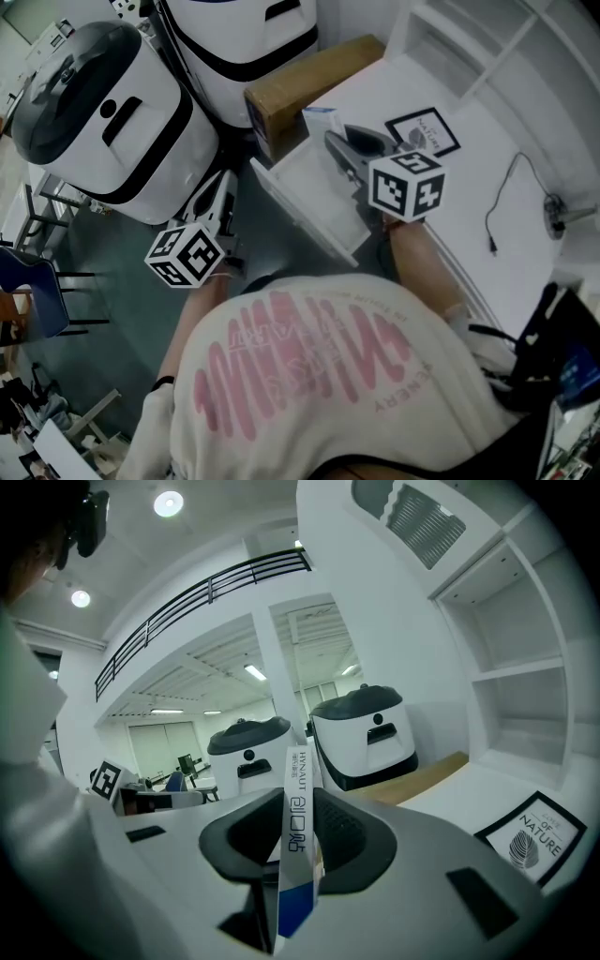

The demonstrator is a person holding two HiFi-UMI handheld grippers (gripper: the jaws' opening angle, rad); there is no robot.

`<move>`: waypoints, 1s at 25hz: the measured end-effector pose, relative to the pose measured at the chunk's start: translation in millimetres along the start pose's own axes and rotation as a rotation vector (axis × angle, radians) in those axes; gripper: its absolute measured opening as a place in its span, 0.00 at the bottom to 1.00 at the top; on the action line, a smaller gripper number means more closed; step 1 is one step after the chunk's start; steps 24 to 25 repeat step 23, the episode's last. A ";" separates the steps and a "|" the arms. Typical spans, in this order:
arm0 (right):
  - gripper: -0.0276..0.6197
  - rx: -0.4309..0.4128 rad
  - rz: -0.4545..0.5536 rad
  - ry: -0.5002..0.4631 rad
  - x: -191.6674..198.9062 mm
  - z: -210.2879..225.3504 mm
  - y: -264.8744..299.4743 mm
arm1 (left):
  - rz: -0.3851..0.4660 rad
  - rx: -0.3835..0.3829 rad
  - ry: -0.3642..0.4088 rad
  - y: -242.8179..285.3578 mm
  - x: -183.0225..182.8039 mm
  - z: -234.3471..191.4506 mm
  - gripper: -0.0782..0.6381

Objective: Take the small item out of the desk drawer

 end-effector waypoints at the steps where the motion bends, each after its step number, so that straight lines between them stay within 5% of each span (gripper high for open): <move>1: 0.21 0.002 -0.003 0.000 1.5 -0.5 -1.1 | 0.000 0.001 -0.001 -0.8 0.3 0.5 0.15; 25: 0.21 0.044 -0.034 0.009 22.1 0.4 -23.5 | -0.036 0.038 0.001 2.4 9.5 15.4 0.15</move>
Point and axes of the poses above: the fingertips, and each gripper's own axes: y forward along the fingers, z to its right, x out of its underside, the point moved 9 cm from there along -y, backward along the fingers, and after that the axes turned 6 degrees about z, right-handed, at the moved point
